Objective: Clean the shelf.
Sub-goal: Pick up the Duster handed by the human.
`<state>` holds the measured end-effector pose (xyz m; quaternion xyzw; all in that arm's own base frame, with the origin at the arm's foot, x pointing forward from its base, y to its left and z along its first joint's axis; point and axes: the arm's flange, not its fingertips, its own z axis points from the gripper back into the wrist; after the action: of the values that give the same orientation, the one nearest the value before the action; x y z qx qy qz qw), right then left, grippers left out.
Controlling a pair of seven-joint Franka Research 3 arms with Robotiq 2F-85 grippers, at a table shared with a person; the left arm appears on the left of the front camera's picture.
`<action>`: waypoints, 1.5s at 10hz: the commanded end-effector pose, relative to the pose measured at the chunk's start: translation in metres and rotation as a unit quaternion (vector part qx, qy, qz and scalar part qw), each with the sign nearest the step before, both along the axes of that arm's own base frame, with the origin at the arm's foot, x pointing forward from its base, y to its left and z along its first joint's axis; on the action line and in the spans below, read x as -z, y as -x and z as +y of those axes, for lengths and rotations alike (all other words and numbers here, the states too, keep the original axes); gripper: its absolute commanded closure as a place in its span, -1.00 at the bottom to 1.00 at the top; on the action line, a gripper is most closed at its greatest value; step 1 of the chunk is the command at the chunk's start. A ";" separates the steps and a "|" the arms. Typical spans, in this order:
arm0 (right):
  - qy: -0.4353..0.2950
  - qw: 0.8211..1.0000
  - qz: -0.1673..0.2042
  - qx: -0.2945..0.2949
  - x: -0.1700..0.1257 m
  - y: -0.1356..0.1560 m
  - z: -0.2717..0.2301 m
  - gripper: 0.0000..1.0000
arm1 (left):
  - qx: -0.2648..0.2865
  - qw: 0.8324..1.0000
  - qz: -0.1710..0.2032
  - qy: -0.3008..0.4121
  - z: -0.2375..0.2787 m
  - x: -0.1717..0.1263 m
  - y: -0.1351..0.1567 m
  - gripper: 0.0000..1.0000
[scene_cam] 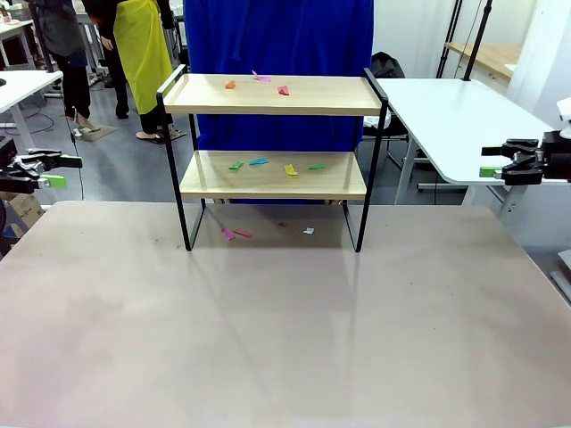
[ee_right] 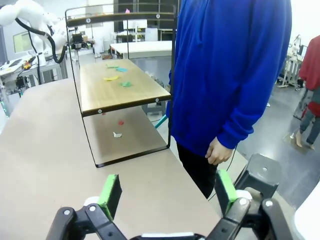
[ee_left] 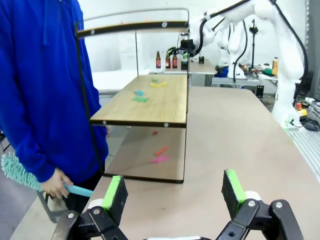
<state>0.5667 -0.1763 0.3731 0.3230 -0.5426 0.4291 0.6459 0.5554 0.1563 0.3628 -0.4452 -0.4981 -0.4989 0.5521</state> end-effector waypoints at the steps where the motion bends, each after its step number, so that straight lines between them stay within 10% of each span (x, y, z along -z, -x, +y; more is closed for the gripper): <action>1: -0.017 0.999 -0.030 -0.004 -0.011 -0.002 0.002 -1.00 | 0.010 0.999 -0.024 0.030 -0.001 -0.015 0.006 -1.00; 15: -0.010 1.000 -0.022 -0.004 -0.023 0.002 -0.001 -1.00 | 0.014 0.999 -0.026 0.035 0.010 -0.028 0.014 -1.00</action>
<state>0.5645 -0.1776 0.3939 0.3227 -0.5584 0.4327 0.6300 0.5418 0.1664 0.3892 -0.4590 -0.5216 -0.4997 0.5173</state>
